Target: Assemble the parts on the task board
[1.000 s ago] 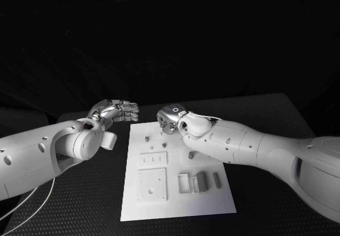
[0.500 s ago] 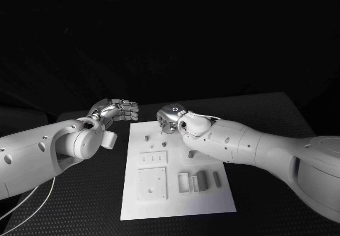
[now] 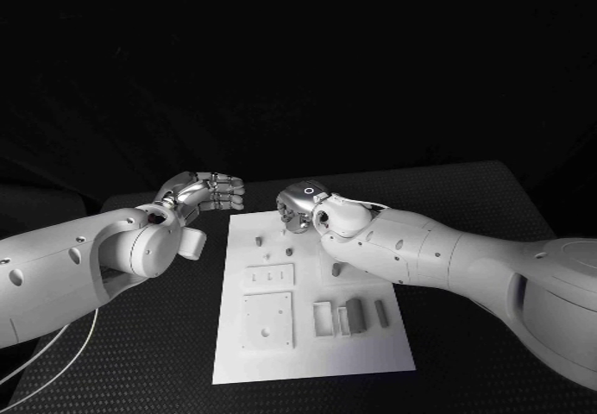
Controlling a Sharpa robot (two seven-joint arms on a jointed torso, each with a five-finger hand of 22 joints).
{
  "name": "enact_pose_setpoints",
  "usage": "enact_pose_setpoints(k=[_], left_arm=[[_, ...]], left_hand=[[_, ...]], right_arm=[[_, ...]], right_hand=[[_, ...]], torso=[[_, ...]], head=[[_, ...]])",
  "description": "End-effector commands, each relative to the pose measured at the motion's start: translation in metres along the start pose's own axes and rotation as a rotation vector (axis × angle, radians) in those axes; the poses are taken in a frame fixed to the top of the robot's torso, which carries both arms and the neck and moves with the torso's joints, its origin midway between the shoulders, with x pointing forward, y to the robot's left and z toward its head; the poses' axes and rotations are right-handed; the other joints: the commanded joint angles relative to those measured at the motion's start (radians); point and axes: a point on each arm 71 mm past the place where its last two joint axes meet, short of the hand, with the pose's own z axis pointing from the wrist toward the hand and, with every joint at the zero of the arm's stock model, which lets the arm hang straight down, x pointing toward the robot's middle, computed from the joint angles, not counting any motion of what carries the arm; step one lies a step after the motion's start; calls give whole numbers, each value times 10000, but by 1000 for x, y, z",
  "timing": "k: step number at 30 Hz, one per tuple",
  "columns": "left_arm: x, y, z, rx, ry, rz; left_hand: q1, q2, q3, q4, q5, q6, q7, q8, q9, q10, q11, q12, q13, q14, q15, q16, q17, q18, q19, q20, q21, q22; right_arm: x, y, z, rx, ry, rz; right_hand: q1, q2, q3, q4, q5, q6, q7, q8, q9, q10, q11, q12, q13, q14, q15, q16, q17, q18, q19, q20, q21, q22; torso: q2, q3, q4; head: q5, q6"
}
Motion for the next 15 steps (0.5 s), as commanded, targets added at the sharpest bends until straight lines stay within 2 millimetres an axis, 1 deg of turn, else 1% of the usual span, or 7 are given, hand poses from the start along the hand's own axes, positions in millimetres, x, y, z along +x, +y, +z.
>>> enact_pose_setpoints(k=[1,4,6,7,11,15], left_arm=[[1,-2,0,149,4,13],[1,-2,0,140,5,13],[1,-2,0,131,3,13],[1,-2,0,130,-1,14],[0,-2,0,127,-23,19],[-1,-2,0,126,-36,21]], left_hand=[[-64,-55,-55,-4,7,65,5,-46,-16,47,6,-61,-16,-10,64,-35,15,78,1,22,-63,-10],[-65,-59,-58,-4,7,62,6,-49,-18,45,7,-65,-17,-12,65,-40,17,78,0,23,-67,-11],[-62,-61,-57,-6,7,60,6,-50,-20,45,8,-67,-18,-13,66,-43,18,78,-1,22,-69,-12],[-36,-66,-50,-13,8,59,5,-53,-23,47,7,-73,-19,-13,65,-51,21,82,0,20,-75,-13],[-28,-72,-49,-14,8,58,6,-53,-25,47,7,-75,-19,-12,65,-54,23,83,0,20,-78,-13],[-26,-76,-50,-13,7,58,6,-54,-26,48,8,-77,-20,-11,65,-56,24,82,0,21,-80,-13]], right_arm=[[2,1,0,-55,215,189],[2,1,0,-54,200,249],[1,2,0,-71,68,312],[1,3,0,-82,42,327],[0,3,0,-63,-38,342],[1,2,0,-56,-13,362]], right_hand=[[-63,-229,-24,52,-38,-319,64,-180,110,-348,134,-138,-137,-20,129,11,-19,1144,-80,16,34,185],[-101,-382,-64,66,-42,-580,187,-351,57,-660,235,-136,-211,-93,223,20,-26,1144,-124,54,5,176],[-132,-469,-92,78,-45,-691,239,-422,36,-781,275,-131,-242,-136,261,23,-31,1144,-148,75,-11,172],[-166,-594,-118,86,-42,-900,327,-543,-6,-1044,352,-147,-311,-212,334,14,-40,1144,-197,104,-49,163],[-212,-752,-148,120,-43,-1146,457,-679,-50,-1358,460,-135,-401,-322,438,22,-50,1144,-262,156,-104,154],[-229,-818,-156,148,-46,-1219,495,-712,-56,-1450,495,-119,-431,-381,471,35,-53,1144,-289,185,-132,150]], torso=[[-5,5,805],[-2,6,805],[-2,7,808],[-2,7,808],[-1,4,807],[1,10,806]], head=[[11,-1],[15,4],[15,1],[15,1],[15,1],[10,7]])
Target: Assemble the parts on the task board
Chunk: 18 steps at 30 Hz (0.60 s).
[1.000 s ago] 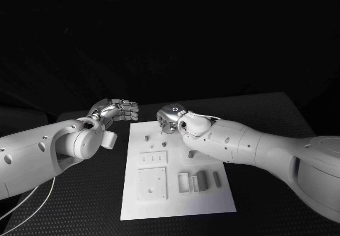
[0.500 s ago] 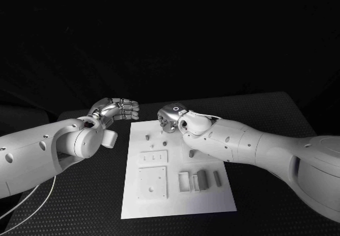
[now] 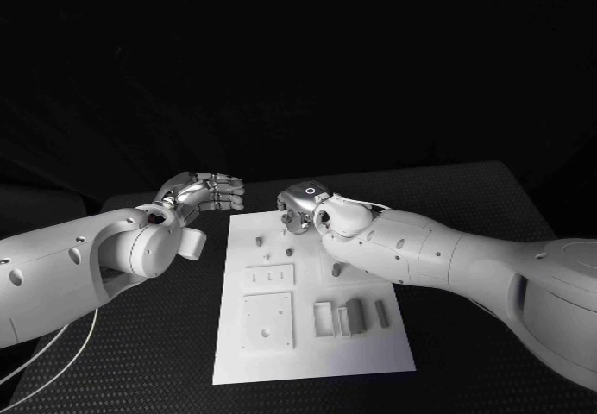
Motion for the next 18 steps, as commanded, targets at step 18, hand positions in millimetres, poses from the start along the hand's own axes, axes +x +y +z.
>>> enact_pose_setpoints(k=[18], left_arm=[[-1,-2,0,132,-16,15]], left_hand=[[-15,-78,-50,-8,8,61,8,-55,-20,53,9,-45,-14,-5,67,-67,19,133,7,24,-49,-16]], right_arm=[[2,-5,-3,71,130,81]], right_hand=[[-35,-84,-70,96,-44,-6,-6,-15,17,-392,348,64,-14,-34,69,47,-9,1178,-38,57,-69,155]], torso=[[13,0,834]], head=[[-4,-4]])
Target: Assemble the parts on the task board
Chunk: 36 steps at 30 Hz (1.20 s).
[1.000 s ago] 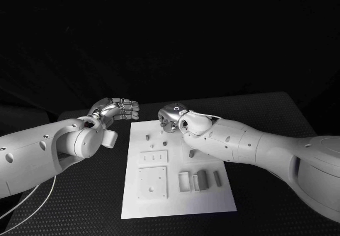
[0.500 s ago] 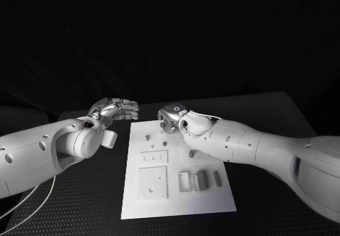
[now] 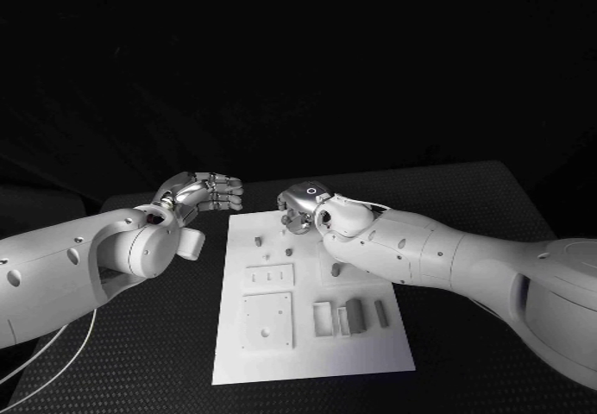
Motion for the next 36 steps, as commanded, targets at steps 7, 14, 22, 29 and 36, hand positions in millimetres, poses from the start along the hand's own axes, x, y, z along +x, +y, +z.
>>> enact_pose_setpoints(k=[7,14,22,29,36], left_arm=[[0,-2,0,136,-13,16],[-2,-2,-1,141,-46,20],[-12,-2,-1,227,-198,53],[-19,-1,1,397,183,3],[-27,0,4,488,263,97]], left_hand=[[-13,-79,-51,-8,7,62,8,-56,-13,55,9,-48,-15,-3,67,-71,14,152,9,25,-53,-9],[-10,-81,-52,-8,7,62,8,-57,-16,56,9,-52,-16,-1,67,-76,17,152,11,26,-57,-10],[-8,-86,-55,-9,7,64,8,-57,-17,58,9,-55,-16,0,68,-80,20,152,12,26,-61,-10],[-25,-90,-71,-4,6,63,10,-60,-22,64,10,-61,-17,11,68,-85,29,151,19,29,-66,-10],[-37,-61,-82,-2,7,66,11,-60,-26,74,8,-63,-16,20,66,-89,38,152,27,28,-70,-9]], right_arm=[[1,-10,-4,136,22,-7],[-4,-15,-10,115,-628,316],[-28,-31,-23,271,-1125,864],[-45,-57,-41,595,-978,1169],[-64,-75,-58,667,-301,1073]], right_hand=[[-92,-148,-37,91,-45,45,5,-15,21,-288,244,67,-18,-39,44,57,-17,1188,-50,62,-47,154],[-115,-204,-43,138,-43,64,-7,1,32,-252,229,89,-9,-38,30,83,-21,1188,-36,62,-48,155],[-99,-257,-29,234,-44,91,-37,23,50,-40,158,174,46,40,-34,140,-49,1188,44,27,-15,165],[-341,-609,-126,638,-64,-29,-74,-33,27,83,115,174,86,53,-78,149,-110,1188,80,11,-21,163],[-534,-709,-446,762,-77,-62,-106,-31,34,21,131,109,82,-5,-62,148,-134,1188,29,3,-38,171]], torso=[[5,-2,830],[13,3,828],[-11,16,740],[-109,84,565],[-214,148,359]], head=[[5,10],[12,23],[-7,215],[134,325],[251,408]])
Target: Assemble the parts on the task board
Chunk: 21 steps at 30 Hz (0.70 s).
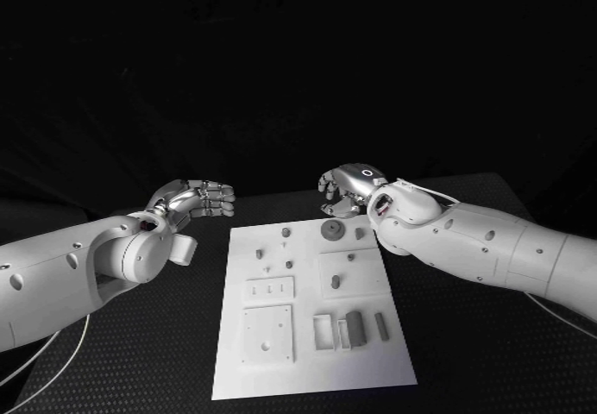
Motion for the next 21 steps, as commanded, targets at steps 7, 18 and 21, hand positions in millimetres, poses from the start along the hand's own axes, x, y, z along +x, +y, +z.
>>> enact_pose_setpoints(k=[7,18,21], left_arm=[[-1,1,3,316,600,-37],[0,2,4,286,648,-9],[1,2,4,280,665,-13]], left_hand=[[-59,-31,-103,-5,6,84,2,-53,-11,96,1,-62,-6,20,67,-62,27,72,25,29,-46,-14],[-75,-21,-128,-8,6,103,-5,-47,-14,118,-7,-62,-2,22,67,-73,38,72,27,29,-57,-15],[-76,-21,-130,-8,6,103,-5,-48,-15,118,-7,-63,-3,22,67,-75,39,72,27,29,-58,-15]], right_arm=[[9,-5,-4,24,2082,-159],[20,-3,4,59,2671,-749],[23,-2,5,46,2695,-998]], right_hand=[[-438,-191,-669,132,-32,-400,-219,-160,-57,-532,222,-131,-159,-472,172,-46,-34,1199,-362,96,-228,153],[-485,-390,-1017,328,-21,-1013,157,-403,-195,-929,342,-90,-317,-880,293,-31,-53,1199,-670,243,-423,141],[-474,-416,-1038,365,-20,-1027,228,-397,-202,-899,340,-69,-312,-903,290,-7,-49,1199,-683,255,-428,146]], torso=[[-158,114,425],[-145,87,450],[-140,89,455]], head=[[140,26],[88,-50],[117,-95]])
